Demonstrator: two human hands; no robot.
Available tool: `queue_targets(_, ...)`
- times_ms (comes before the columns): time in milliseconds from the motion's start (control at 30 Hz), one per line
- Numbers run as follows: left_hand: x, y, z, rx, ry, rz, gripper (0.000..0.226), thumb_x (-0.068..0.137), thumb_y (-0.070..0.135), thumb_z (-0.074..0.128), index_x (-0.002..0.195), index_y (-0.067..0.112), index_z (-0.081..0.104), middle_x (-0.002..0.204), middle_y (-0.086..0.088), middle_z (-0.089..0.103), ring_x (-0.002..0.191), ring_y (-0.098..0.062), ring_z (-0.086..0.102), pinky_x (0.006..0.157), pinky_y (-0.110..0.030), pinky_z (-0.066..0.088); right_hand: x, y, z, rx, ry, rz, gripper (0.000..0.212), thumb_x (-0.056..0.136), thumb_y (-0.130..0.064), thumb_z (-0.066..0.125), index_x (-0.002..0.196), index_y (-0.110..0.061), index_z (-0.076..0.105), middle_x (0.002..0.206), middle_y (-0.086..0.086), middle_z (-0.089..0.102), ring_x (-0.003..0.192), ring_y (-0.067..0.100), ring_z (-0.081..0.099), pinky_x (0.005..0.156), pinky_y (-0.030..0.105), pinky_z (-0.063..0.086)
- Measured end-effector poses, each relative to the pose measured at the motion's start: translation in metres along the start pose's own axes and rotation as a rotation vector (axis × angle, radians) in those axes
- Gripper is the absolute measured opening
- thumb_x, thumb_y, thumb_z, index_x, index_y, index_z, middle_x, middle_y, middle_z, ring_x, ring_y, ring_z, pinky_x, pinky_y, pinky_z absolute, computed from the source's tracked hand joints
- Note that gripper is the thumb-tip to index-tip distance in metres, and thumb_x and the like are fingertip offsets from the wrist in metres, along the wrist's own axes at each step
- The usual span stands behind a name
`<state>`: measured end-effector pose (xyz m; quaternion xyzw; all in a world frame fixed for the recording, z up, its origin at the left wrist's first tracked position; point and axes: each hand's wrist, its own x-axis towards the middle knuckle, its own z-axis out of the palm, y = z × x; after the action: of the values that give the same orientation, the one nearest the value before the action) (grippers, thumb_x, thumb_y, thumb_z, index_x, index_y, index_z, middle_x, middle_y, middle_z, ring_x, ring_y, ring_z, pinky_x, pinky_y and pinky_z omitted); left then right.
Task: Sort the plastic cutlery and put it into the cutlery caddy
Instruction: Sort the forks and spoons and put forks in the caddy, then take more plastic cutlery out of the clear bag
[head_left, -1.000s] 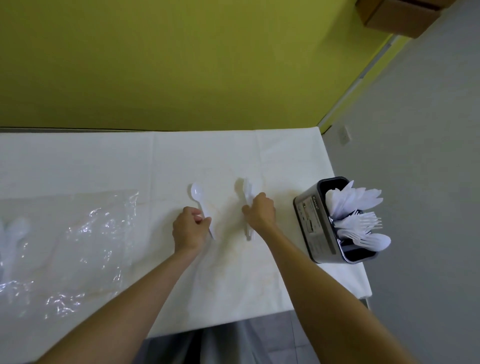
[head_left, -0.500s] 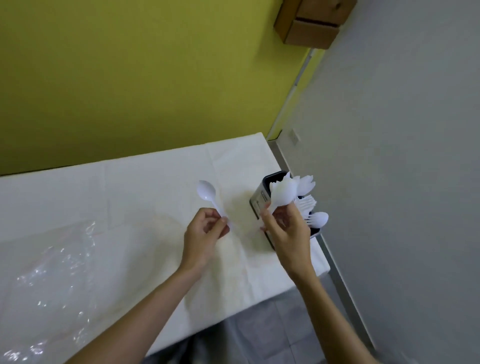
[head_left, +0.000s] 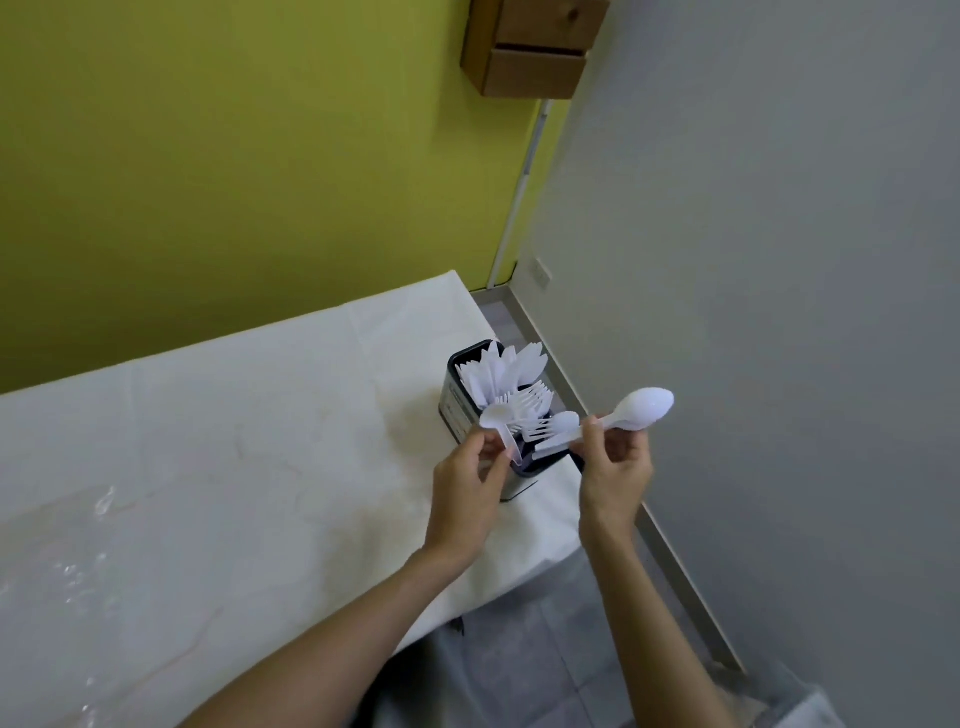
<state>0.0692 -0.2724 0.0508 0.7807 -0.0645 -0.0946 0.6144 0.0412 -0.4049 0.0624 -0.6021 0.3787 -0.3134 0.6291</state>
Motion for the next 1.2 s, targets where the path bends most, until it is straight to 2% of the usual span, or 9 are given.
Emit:
queue_targets(133,0.004,-0.012,0.001,0.155,-0.043,0.14,0.01,0.088,0.013,0.063,0.095,0.02,0.066,0.096,0.008,0.069,0.087,-0.011,0.066,0.079,-0.029,0.055,-0.005,0.017,-0.007,-0.326,-0.096,-0.161,0.009,0.09,-0.025,0.068,0.098,-0.021,0.064,0.084,0.0,0.069,0.076,0.01,0.065,0.071,0.015,0.047)
queue_targets(200,0.003,-0.012,0.001,0.217,-0.057,0.218,0.012,0.087,0.012,0.064,0.095,0.021,0.066,0.096,0.008,0.068,0.088,-0.01,0.064,0.08,-0.031,0.054,-0.008,0.02,-0.01,-0.441,-0.162,-0.252,0.01,0.09,-0.027,0.068,0.098,-0.025,0.062,0.086,0.002,0.066,0.076,0.012,0.062,0.065,0.012,0.046)
queue_targets(333,0.002,-0.014,0.001,0.219,-0.074,0.263,0.023,0.088,0.007,0.062,0.108,0.016,0.068,0.103,0.003,0.068,0.09,-0.01,0.064,0.081,-0.032,0.054,-0.011,0.025,-0.014,-0.548,-0.234,-0.35,0.021,0.083,-0.023,0.075,0.097,-0.021,0.06,0.091,-0.013,0.057,0.084,0.018,0.054,0.068,0.037,0.052)
queue_targets(533,0.0,-0.019,-0.008,0.223,-0.043,0.279,0.025,0.09,0.004,0.057,0.111,0.014,0.067,0.104,0.005,0.065,0.095,-0.008,0.063,0.084,-0.03,0.054,-0.024,0.017,-0.022,-0.466,-0.267,-0.425,0.048,0.074,-0.027,0.06,0.121,-0.02,0.052,0.114,-0.011,0.053,0.108,0.017,0.052,0.09,0.047,0.049)
queue_targets(700,-0.003,-0.031,-0.045,0.265,0.049,0.267,0.022,0.095,0.008,0.053,0.109,0.017,0.066,0.103,0.008,0.064,0.097,-0.005,0.06,0.086,-0.018,0.048,-0.033,0.006,-0.004,-0.455,-0.239,-0.754,0.034,0.084,-0.015,0.06,0.118,-0.012,0.054,0.115,-0.005,0.052,0.107,0.016,0.049,0.084,0.051,0.049)
queue_targets(833,-0.012,-0.056,-0.11,0.33,0.233,0.147,0.024,0.097,0.009,0.049,0.111,0.02,0.064,0.108,0.012,0.062,0.105,-0.002,0.053,0.09,-0.006,0.037,-0.062,-0.003,0.052,-0.437,-0.472,-0.881,0.032,0.086,-0.01,0.053,0.117,-0.009,0.054,0.116,0.006,0.056,0.109,0.027,0.052,0.093,0.038,0.046)
queue_targets(967,-0.036,-0.089,-0.188,0.408,0.445,-0.023,0.028,0.097,0.007,0.045,0.117,0.02,0.059,0.118,0.013,0.055,0.116,-0.006,0.045,0.095,-0.001,0.026,-0.099,0.013,0.113,-0.632,-0.799,-0.855,0.047,0.086,-0.013,0.06,0.132,-0.007,0.05,0.132,0.007,0.054,0.122,0.024,0.046,0.105,0.032,0.038)
queue_targets(1100,-0.075,-0.138,-0.266,0.568,0.557,-0.4,0.04,0.098,0.015,0.042,0.138,0.011,0.041,0.151,-0.009,0.031,0.142,-0.027,0.02,0.115,-0.032,0.022,-0.148,0.04,0.161,-0.814,-1.111,-0.786,0.056,0.091,-0.02,0.062,0.142,-0.008,0.042,0.141,0.006,0.048,0.13,0.021,0.037,0.109,0.033,0.036)
queue_targets(1200,-0.1,-0.168,-0.31,0.759,0.417,-0.716,0.055,0.101,0.029,0.033,0.15,0.01,0.016,0.161,-0.012,0.001,0.147,-0.034,-0.005,0.12,-0.045,0.007,-0.178,0.055,0.183,-0.854,-1.249,-0.757,0.054,0.093,-0.021,0.06,0.143,-0.009,0.041,0.142,0.005,0.047,0.132,0.022,0.036,0.107,0.031,0.036)
